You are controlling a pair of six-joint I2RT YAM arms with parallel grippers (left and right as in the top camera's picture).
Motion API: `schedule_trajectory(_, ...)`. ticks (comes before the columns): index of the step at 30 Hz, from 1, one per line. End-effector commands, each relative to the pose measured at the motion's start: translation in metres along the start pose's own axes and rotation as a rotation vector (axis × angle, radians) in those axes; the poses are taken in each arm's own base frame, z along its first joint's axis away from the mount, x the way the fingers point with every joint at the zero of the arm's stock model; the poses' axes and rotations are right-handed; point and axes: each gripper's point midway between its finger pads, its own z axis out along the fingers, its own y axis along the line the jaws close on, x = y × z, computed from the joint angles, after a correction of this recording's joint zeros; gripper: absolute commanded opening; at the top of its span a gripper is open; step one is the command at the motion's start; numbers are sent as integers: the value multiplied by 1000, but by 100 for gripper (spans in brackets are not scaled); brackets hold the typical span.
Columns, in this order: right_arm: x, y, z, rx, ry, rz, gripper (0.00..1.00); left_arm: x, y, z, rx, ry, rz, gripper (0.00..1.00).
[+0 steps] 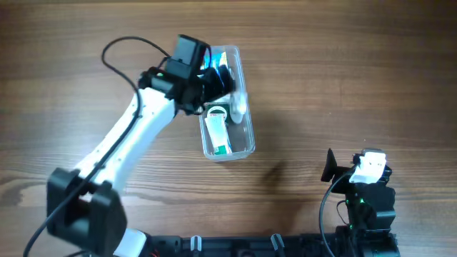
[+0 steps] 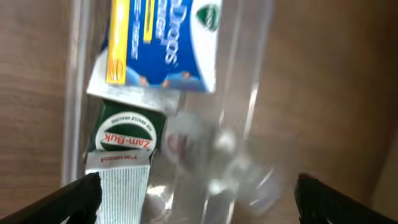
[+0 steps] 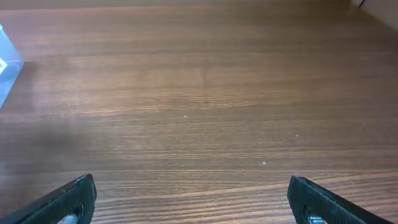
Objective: Pack container
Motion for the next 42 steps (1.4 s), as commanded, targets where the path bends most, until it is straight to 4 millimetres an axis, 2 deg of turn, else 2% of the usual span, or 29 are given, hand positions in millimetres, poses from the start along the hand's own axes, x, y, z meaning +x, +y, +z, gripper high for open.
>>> schedule_trajectory(1, 0, 1, 0, -5, -4, 15, 100, -30, -9, -39, 37, -170, 11, 100)
schedule_trajectory(5, 0, 1, 0, -5, -4, 15, 100, -65, -17, -82, 75, -375, 7, 100)
schedule_trajectory(7, 0, 1, 0, -5, -4, 15, 100, -85, -12, -114, 67, -511, -16, 100)
schedule_trajectory(9, 0, 1, 0, -5, -4, 15, 100, -96, -5, -143, 58, -600, -40, 100)
schedule_trajectory(14, 0, 1, 0, -5, -4, 15, 100, -106, -3, -212, 145, -756, -77, 100)
schedule_trajectory(17, 0, 1, 0, -5, -4, 15, 100, -118, 13, -249, 100, -901, -99, 100)
schedule_trajectory(23, 0, 1, 0, -5, -4, 15, 100, -103, 9, -295, -26, -998, 260, 100)
schedule_trajectory(26, 0, 1, 0, -5, -4, 15, 100, -90, 18, -296, -66, -965, 291, 100)
schedule_trajectory(28, 0, 1, 0, -5, -4, 15, 100, -80, 29, -289, -89, -930, 290, 100)
schedule_trajectory(35, 0, 1, 0, -5, -4, 15, 100, -55, 79, -237, -78, -981, 274, 100)
schedule_trajectory(38, 0, 1, 0, -5, -4, 15, 100, -34, 109, -215, -74, -1003, 256, 100)
schedule_trajectory(42, 0, 1, 0, -5, -4, 15, 100, -8, 145, -203, -83, -1024, 215, 100)
